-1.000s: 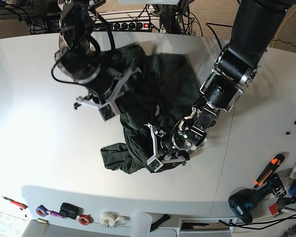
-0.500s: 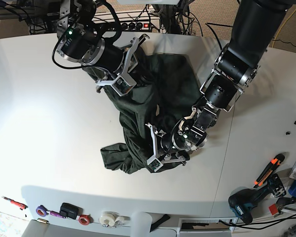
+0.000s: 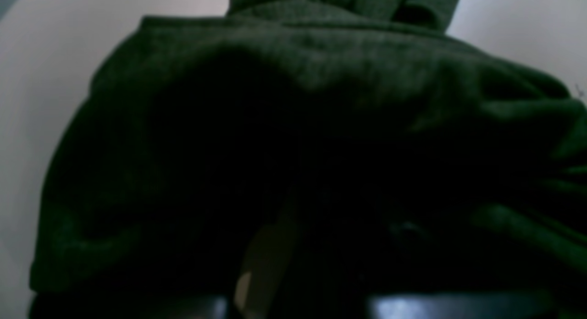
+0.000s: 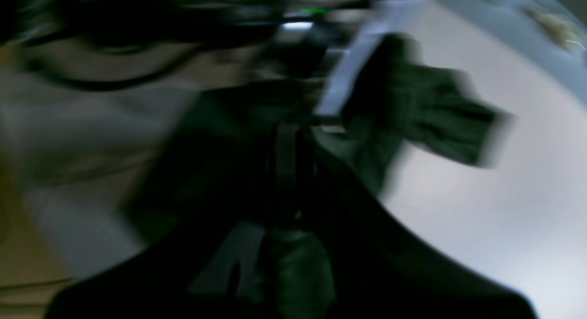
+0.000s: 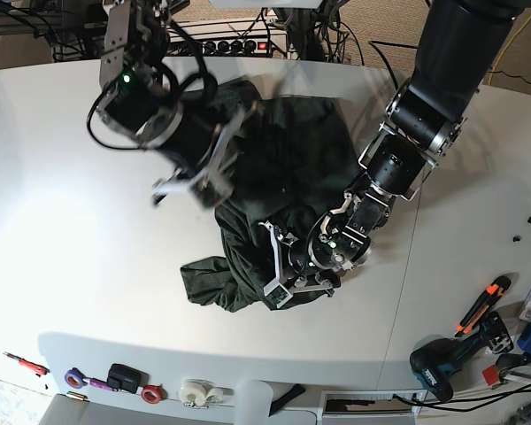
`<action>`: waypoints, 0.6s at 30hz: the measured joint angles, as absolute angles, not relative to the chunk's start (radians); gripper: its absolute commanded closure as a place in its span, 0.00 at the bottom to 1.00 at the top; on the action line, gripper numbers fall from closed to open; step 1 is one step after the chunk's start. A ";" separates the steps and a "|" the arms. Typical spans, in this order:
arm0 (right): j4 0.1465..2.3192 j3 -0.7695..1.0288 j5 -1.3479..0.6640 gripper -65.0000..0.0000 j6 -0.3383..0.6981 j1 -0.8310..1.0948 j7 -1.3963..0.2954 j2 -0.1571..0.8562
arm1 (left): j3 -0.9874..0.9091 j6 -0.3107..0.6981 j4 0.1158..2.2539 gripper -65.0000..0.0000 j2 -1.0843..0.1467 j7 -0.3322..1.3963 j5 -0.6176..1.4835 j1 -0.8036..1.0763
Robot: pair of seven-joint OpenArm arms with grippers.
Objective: Layout the t-shirt on the table in an organized manner, then fold the t-shirt properly
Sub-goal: 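Lift the shirt with the right gripper while the left gripper holds, then release with the left gripper and sweep the shirt outward with the right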
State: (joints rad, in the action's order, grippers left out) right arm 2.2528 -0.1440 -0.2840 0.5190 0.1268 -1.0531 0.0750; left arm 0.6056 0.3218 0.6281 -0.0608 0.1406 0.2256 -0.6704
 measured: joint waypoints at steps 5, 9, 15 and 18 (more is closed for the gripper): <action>2.253 -0.144 -0.132 1.00 0.434 0.077 -1.016 0.075 | 0.606 0.322 0.628 0.92 -0.061 0.140 0.226 -0.670; 2.253 -0.144 -0.078 1.00 0.403 0.072 -1.008 0.075 | 0.606 0.322 0.632 0.74 -0.061 0.145 0.225 -0.671; 2.253 -0.144 -0.078 1.00 0.402 0.072 -1.010 0.075 | 0.607 0.278 0.727 0.70 -0.099 0.222 0.384 -0.647; 2.252 -0.144 -0.078 1.00 0.399 0.075 -1.019 0.075 | 0.564 0.262 0.796 0.70 -0.142 0.258 0.445 -0.629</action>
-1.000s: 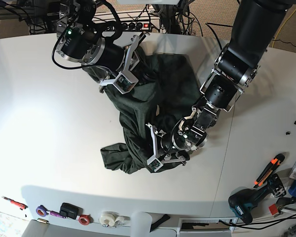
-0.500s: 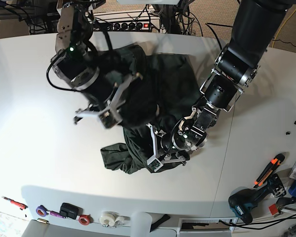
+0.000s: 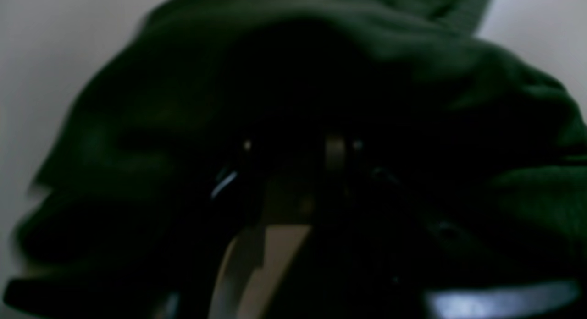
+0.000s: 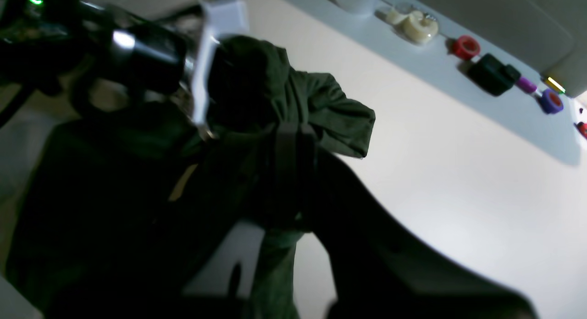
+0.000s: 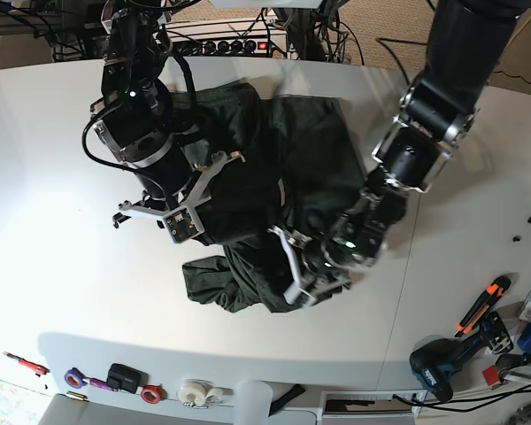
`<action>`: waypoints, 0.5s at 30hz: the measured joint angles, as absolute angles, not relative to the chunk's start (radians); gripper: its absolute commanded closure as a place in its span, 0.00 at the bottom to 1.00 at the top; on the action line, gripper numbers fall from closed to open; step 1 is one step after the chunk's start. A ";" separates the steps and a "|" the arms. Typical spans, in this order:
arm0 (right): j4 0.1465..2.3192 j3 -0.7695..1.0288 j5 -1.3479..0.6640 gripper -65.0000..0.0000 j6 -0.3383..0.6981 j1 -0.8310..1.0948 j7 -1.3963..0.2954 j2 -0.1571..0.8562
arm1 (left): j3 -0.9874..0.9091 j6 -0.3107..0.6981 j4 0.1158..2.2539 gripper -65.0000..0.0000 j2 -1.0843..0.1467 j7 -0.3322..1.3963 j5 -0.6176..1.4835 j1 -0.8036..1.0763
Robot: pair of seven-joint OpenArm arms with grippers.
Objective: Layout the t-shirt on the table in an organized manner, then fold the t-shirt properly
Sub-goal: 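Release with the left gripper and sweep the shirt outward with the right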
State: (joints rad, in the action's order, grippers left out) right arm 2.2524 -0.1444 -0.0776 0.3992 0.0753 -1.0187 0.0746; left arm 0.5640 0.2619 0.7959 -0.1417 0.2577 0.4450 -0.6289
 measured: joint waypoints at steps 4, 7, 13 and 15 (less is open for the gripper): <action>2.216 -0.144 -0.078 1.00 0.399 0.077 -1.008 0.075 | 0.445 0.347 0.864 0.70 -0.165 0.300 0.504 -0.645; 2.141 -0.144 -0.077 1.00 0.397 0.077 -0.955 0.075 | 0.342 0.431 0.878 0.70 -0.181 0.331 0.592 -0.648; 1.972 -0.144 -0.076 1.00 0.395 -0.038 -0.937 0.075 | 0.212 0.539 0.871 0.70 -0.268 0.392 0.696 -0.634; 1.940 -0.144 -0.076 1.00 0.389 -0.097 -0.935 0.075 | 0.208 0.575 0.871 0.70 -0.287 0.417 0.731 -0.632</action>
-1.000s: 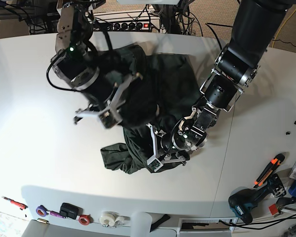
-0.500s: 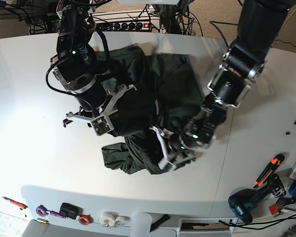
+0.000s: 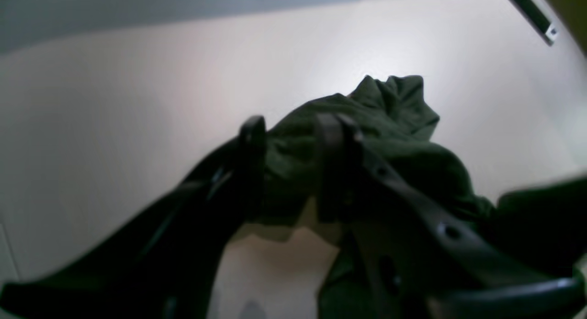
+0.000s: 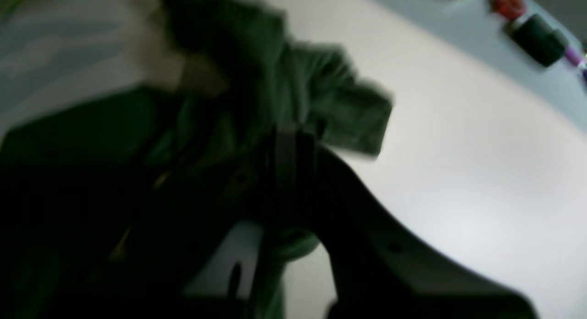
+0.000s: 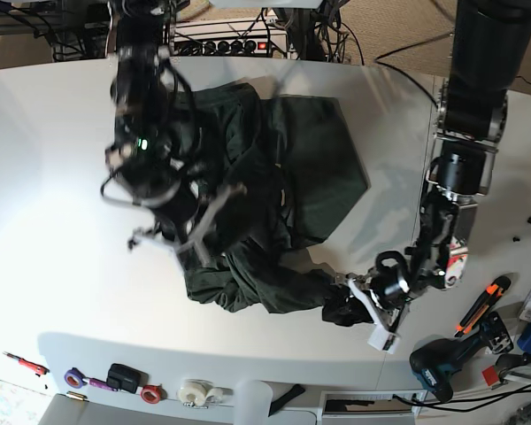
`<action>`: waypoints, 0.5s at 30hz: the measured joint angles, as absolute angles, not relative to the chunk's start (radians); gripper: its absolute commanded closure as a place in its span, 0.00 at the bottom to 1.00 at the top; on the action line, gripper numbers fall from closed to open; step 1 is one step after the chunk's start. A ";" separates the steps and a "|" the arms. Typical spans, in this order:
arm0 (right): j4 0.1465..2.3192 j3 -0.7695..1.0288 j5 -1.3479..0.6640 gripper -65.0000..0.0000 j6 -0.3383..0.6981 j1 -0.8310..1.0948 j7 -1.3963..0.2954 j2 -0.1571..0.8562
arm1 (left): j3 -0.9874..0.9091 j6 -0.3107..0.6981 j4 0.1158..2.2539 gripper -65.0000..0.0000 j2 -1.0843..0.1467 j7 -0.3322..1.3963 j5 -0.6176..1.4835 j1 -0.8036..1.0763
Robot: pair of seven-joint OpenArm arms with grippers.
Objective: Layout the t-shirt on the table in an organized manner, then fold the t-shirt properly
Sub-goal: 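Release with the left gripper and sweep the shirt outward with the right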
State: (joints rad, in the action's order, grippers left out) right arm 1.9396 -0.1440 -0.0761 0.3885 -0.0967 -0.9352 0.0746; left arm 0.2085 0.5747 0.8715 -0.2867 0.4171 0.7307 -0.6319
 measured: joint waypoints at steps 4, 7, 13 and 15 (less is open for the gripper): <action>1.932 -0.144 -0.076 1.00 0.341 -0.181 -0.937 0.075 | 0.210 0.623 0.872 0.70 -0.330 0.419 0.738 -0.617; 1.932 -0.144 -0.048 1.00 0.330 -0.216 -0.938 0.074 | 0.208 0.632 0.872 0.70 -0.369 0.413 0.745 -0.589; 1.932 -0.144 0.071 1.00 0.264 -0.208 -0.945 0.082 | 0.211 0.689 0.872 0.70 -0.397 0.396 0.763 -0.535; 1.933 -0.144 0.110 1.00 0.223 -0.208 -0.941 0.091 | 0.211 0.689 0.873 0.70 -0.410 0.393 0.800 -0.530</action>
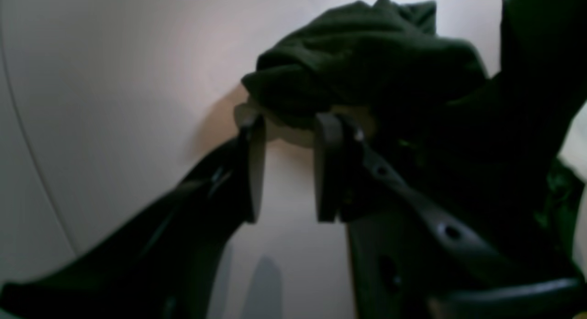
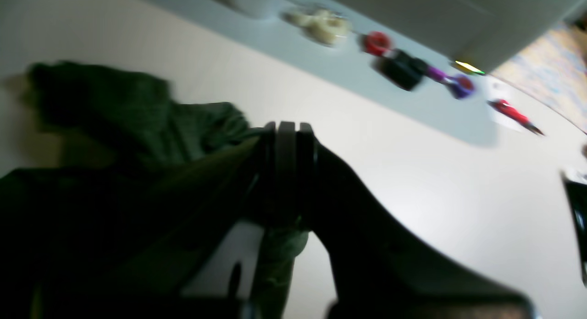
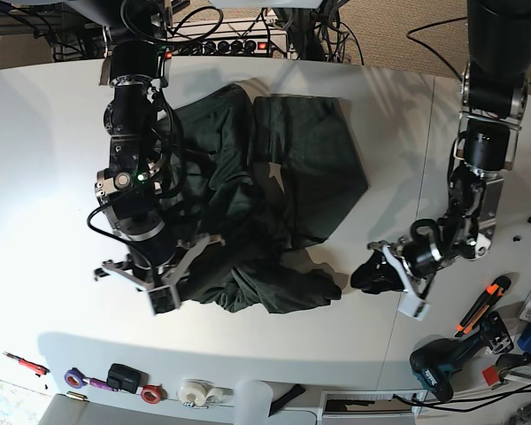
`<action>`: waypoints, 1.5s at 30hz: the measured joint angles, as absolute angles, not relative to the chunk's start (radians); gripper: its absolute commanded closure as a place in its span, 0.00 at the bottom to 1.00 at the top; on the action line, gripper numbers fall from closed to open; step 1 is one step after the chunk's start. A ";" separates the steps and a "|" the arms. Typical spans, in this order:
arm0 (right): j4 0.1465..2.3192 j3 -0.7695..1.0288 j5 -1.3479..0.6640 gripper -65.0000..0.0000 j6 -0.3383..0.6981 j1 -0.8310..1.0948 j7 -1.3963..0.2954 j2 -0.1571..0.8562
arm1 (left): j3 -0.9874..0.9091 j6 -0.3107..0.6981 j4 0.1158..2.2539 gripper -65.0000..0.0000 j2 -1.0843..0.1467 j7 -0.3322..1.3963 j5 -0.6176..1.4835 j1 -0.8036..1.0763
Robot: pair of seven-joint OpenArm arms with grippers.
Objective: Layout the t-shirt on the table in an organized manner, then fold the t-shirt properly
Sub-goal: 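Release with the left gripper and sweep the shirt outward with the right, then move the right gripper to the shirt's collar area and grasp it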
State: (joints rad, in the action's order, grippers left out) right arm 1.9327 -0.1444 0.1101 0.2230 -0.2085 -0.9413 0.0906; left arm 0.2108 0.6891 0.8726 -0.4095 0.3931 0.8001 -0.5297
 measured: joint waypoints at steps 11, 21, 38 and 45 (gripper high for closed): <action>1.933 0.163 0.231 1.00 0.072 -0.211 -0.908 0.094 | 0.210 0.686 0.873 0.70 -0.408 0.392 0.805 -0.510; 1.932 0.496 0.077 1.00 0.152 -0.211 -0.918 0.091 | 0.210 0.686 0.873 0.70 -0.402 0.392 0.809 -0.511; 1.818 0.564 -0.172 0.50 0.296 -0.210 -1.061 0.213 | 0.210 0.686 0.873 0.70 -0.402 0.396 0.812 -0.506; 1.818 0.552 -0.765 0.53 0.598 -0.081 -1.245 0.210 | 0.210 0.686 0.873 0.70 -0.385 0.397 0.811 -0.505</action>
